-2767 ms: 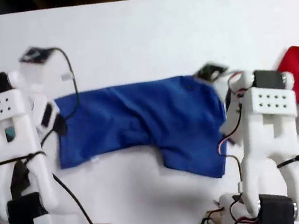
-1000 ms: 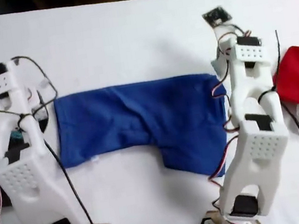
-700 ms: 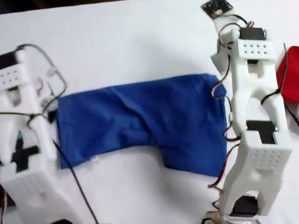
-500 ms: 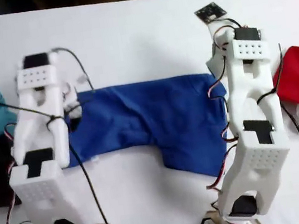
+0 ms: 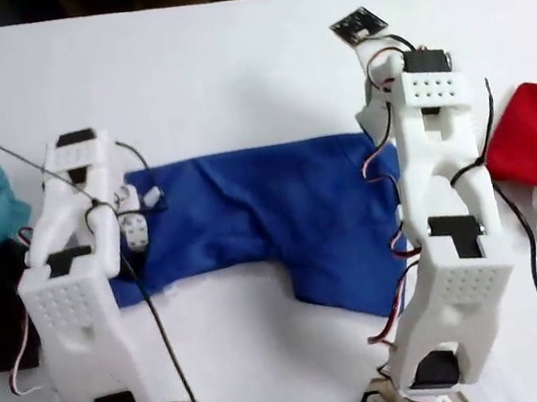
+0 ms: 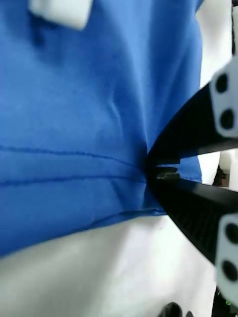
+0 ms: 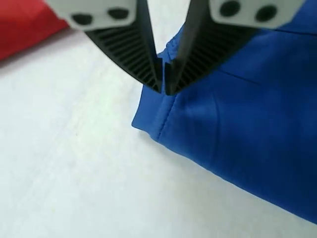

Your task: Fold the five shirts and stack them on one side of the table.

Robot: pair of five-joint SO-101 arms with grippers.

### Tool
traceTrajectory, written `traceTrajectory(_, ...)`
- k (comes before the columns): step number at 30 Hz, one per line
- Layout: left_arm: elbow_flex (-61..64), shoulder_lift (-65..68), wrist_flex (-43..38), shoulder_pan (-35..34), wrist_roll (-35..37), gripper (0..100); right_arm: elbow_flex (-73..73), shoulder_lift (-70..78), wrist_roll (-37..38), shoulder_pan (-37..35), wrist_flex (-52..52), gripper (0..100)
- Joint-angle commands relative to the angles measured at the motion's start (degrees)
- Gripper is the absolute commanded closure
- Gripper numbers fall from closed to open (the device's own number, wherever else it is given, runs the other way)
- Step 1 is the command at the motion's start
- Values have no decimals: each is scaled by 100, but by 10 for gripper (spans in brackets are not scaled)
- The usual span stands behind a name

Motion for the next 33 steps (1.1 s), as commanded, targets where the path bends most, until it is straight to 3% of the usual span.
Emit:
traceTrajectory(1,48,70,237,-158,-53,954,-202,-374,-53,-4,13,980)
traceTrajectory(10,48,-325,281,-299,-123,954,-229,-418,-18,4,13,980)
traceTrajectory(17,48,-1477,281,-185,-404,950,-246,-532,-9,-4,163,979)
traceTrajectory(23,75,-2470,281,-220,-1187,950,-237,-1138,79,-4,602,978)
traceTrajectory(29,101,-3508,325,-229,-1732,950,-149,-1543,2286,-295,2668,973)
traceTrajectory(33,101,-4097,316,-229,-1749,912,914,-1947,2796,-224,2580,881)
